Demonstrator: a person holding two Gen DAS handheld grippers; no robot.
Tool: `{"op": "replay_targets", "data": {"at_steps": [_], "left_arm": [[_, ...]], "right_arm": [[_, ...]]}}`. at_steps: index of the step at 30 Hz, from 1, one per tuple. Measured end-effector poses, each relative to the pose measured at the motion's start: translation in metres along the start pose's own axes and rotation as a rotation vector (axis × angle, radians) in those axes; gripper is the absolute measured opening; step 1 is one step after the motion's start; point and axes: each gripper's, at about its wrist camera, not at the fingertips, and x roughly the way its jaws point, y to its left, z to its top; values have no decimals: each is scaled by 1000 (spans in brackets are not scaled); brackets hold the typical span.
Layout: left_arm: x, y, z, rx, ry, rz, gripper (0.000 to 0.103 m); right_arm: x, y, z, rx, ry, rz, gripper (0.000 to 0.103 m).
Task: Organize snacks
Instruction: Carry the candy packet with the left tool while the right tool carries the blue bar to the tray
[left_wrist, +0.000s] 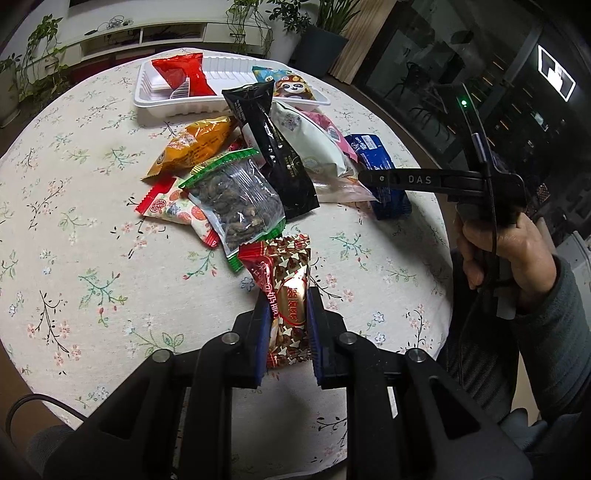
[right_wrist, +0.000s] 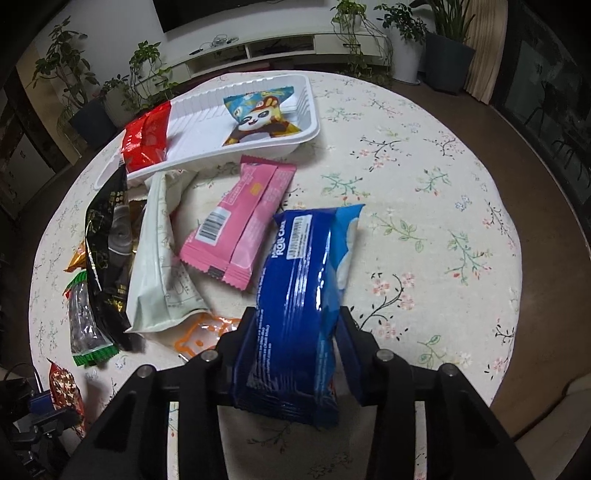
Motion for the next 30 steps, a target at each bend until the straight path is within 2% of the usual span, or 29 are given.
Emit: {"op": "replay_targets", "data": {"at_steps": [8,13,21,24,30], "left_arm": [[2,-1,1,-3,1,2,17],[1,1,2,-8,-6,2,17],[-10,9,7,-34,-30,-15,17],[-17,12,15,-40,-50,-14,17],[-39,30,44,-51,-106,-6,17]], "right_arm": [[-6,-7,-7,-2,-7,22,29],[-12,-16,-13,31,-16,60,28],[-44,-33,-19,121,-78,169,27],[-50,-32,-20,119,-69,205,27],[-68,-38,-5,153,-121,247,27]]}}
